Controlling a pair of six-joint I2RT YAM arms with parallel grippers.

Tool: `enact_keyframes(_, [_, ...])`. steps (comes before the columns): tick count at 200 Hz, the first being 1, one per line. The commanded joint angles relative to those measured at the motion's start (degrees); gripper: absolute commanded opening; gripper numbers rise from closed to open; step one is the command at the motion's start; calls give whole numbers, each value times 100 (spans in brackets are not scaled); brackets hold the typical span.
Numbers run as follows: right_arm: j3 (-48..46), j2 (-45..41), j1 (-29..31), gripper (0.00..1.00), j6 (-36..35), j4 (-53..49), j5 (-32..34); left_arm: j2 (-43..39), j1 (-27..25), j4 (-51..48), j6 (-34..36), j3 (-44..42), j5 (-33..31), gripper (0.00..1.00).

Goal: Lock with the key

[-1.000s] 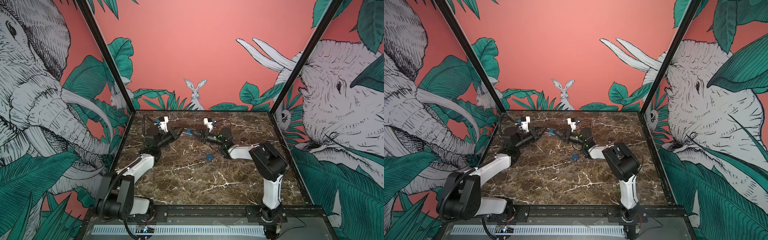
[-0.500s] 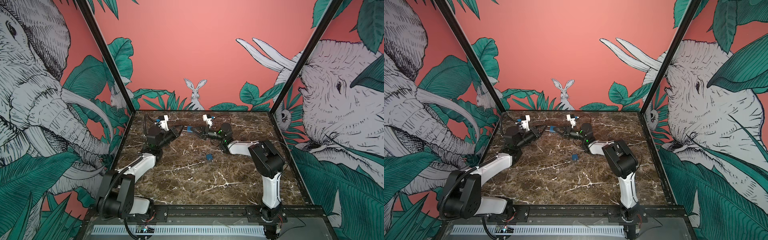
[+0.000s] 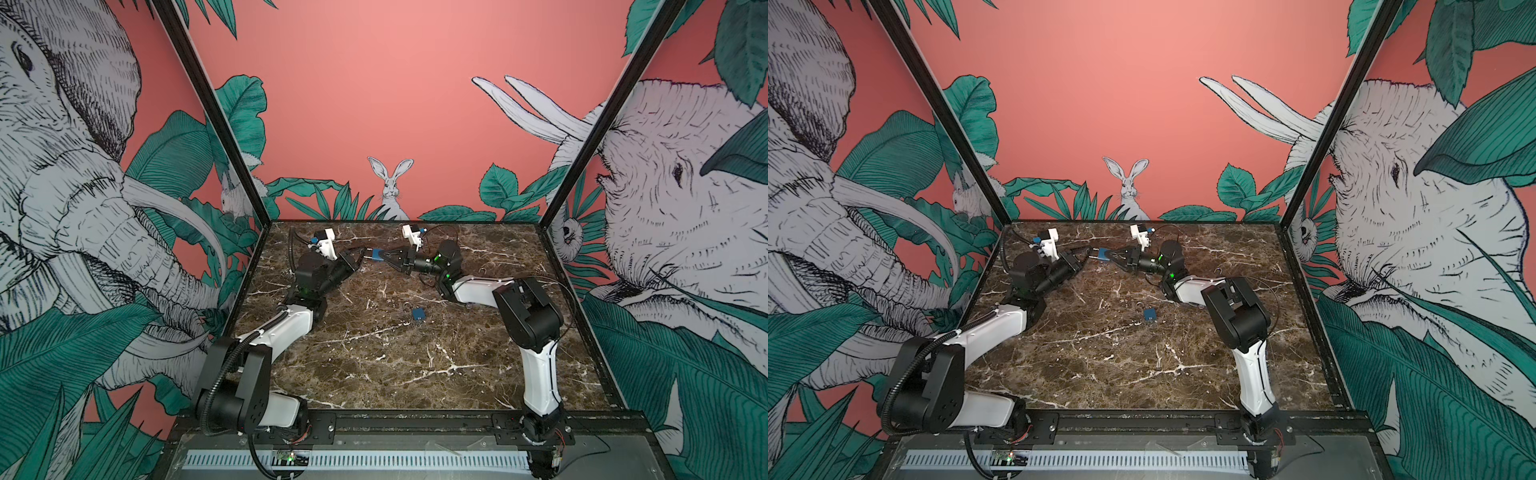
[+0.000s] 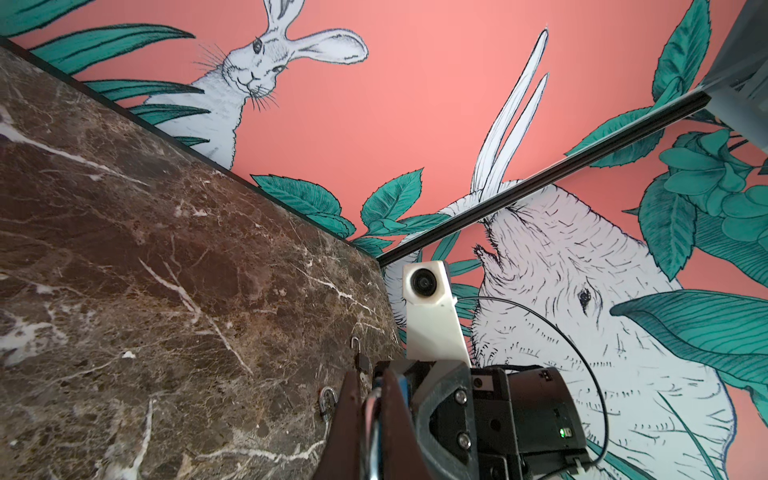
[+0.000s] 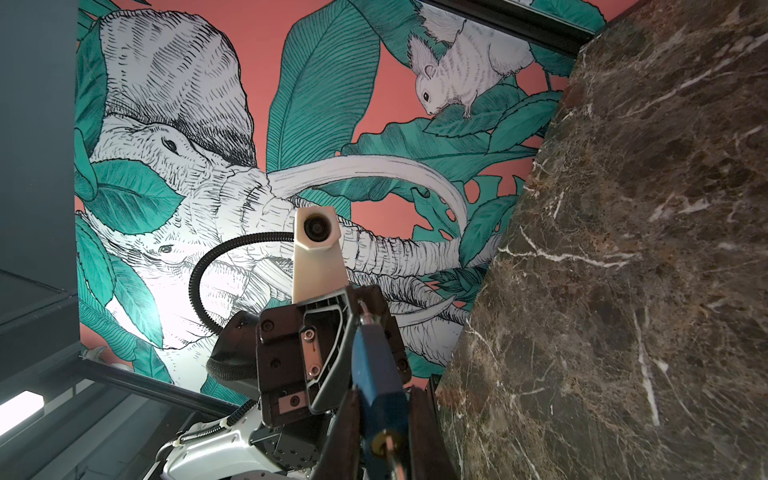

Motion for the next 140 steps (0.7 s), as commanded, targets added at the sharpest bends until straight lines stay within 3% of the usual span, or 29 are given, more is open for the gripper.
enact_keyframes(1, [378,161,528,0,-16,106,-60,105,-928,-16,87,84,1863,0])
enact_keyframes(53, [403,205,528,0,120,102,-32,92,-948,-241,330,139,1958,0])
enact_keyframes(95, [610,176,666,0,-401,-617,-281,392,-1026,-17,199,273,2118,0])
enact_keyframes(140, [761,285,722,0,-350,-488,-307,567,-1217,21,181,363,2105,0])
